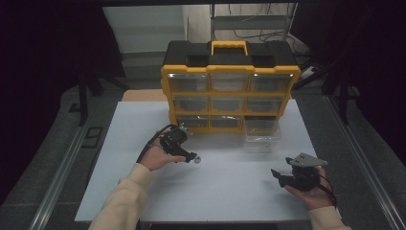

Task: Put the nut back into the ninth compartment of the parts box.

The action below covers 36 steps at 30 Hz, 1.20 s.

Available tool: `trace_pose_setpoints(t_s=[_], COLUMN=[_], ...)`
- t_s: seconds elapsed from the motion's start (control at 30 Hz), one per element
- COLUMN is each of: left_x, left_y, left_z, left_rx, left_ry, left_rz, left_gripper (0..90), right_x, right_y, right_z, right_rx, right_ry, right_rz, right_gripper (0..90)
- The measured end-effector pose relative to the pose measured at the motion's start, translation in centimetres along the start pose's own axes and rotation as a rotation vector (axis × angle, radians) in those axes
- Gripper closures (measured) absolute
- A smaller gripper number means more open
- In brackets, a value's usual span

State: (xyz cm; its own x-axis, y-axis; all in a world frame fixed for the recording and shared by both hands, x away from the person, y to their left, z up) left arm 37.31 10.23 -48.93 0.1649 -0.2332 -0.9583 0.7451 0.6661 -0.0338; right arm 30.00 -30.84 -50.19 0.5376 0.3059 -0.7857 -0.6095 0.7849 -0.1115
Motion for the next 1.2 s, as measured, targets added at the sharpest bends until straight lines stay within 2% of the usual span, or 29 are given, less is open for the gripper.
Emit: trace_pose_setpoints(t_s=[0.4, 0.73, 0.83, 1.1, 1.2], left_x=[1.6, 2.5, 2.7, 3.1, 3.1], left_y=[0.5, 0.4, 0.3, 0.3, 0.3], left_z=[-0.8, -0.8, -0.7, -0.6, -0.6], left_rx=[-0.01, 0.004, 0.011, 0.037, 0.039], left_ry=[0.05, 0.079, 0.09, 0.117, 0.113], left_rz=[0.011, 0.036, 0.035, 0.034, 0.024], left_gripper=[22.0, 27.3, 30.4, 45.9, 49.8], right_x=[0.0, 0.1, 0.1, 0.1, 0.1], right_y=[0.0, 0.0, 0.0, 0.0, 0.0], right_z=[0.0, 0.0, 0.0, 0.0, 0.0], right_rx=[-0.001, 0.0, 0.001, 0.001, 0.0], right_ry=[0.002, 0.003, 0.003, 0.003, 0.003], right_rz=[0.0, -0.001, -0.001, -0.002, -0.002], right_gripper=[28.7, 28.7, 28.7, 28.7, 28.7])
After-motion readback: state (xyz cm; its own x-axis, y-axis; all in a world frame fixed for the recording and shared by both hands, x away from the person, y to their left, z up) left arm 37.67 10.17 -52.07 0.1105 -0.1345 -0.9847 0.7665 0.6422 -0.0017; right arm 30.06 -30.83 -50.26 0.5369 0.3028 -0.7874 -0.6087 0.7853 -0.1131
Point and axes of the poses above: each handheld gripper's, and its own axes: x roughly forward along the jaws, z roughly out of its top, y roughly to its left, the point moved 1 cm from there along x, roughly forward along the jaws, and after that the axes turned 12 degrees about y, right-handed, at the moved point
